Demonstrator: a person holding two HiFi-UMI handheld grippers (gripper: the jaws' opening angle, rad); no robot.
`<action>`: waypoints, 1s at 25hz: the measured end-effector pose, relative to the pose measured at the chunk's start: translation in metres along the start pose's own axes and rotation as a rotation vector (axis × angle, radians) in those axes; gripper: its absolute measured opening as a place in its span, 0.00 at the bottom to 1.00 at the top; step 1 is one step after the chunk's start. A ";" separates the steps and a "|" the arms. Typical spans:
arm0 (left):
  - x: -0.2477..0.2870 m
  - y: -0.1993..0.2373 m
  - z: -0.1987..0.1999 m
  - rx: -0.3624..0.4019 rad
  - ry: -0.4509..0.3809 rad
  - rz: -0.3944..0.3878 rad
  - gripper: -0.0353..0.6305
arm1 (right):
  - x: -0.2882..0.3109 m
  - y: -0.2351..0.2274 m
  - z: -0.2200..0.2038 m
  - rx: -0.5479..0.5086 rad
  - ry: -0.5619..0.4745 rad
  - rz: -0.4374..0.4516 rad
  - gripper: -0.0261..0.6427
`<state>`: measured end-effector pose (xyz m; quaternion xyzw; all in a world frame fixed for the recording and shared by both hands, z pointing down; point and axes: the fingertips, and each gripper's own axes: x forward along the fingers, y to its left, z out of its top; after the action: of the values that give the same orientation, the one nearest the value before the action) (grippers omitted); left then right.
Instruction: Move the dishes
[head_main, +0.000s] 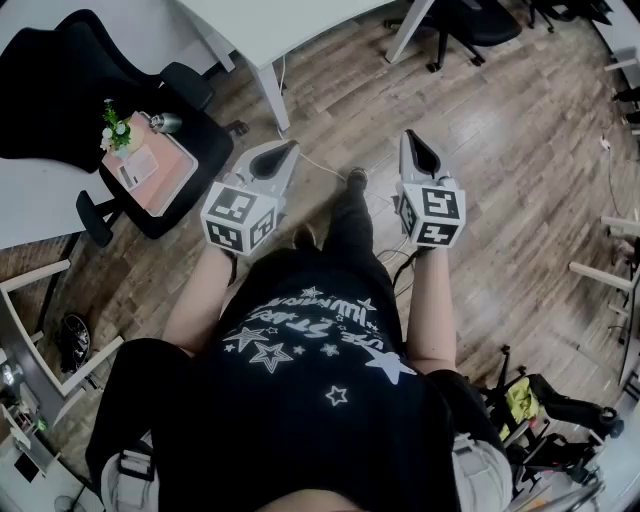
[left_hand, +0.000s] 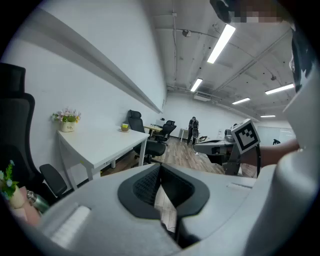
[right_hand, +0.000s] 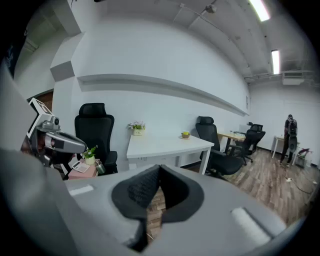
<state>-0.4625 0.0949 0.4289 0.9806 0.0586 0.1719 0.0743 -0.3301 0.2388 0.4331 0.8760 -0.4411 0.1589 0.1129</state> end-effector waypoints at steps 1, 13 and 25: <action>-0.001 0.002 -0.001 -0.001 0.000 0.008 0.07 | -0.001 0.001 -0.001 0.000 0.003 -0.001 0.04; 0.002 0.029 -0.013 -0.020 0.029 0.085 0.07 | 0.017 0.001 -0.003 -0.001 0.026 0.007 0.04; 0.084 0.071 0.041 -0.017 0.001 0.132 0.07 | 0.089 -0.089 0.056 0.014 -0.075 -0.017 0.04</action>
<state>-0.3637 0.0317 0.4295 0.9815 -0.0074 0.1775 0.0711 -0.1985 0.2067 0.4097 0.8860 -0.4363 0.1279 0.0914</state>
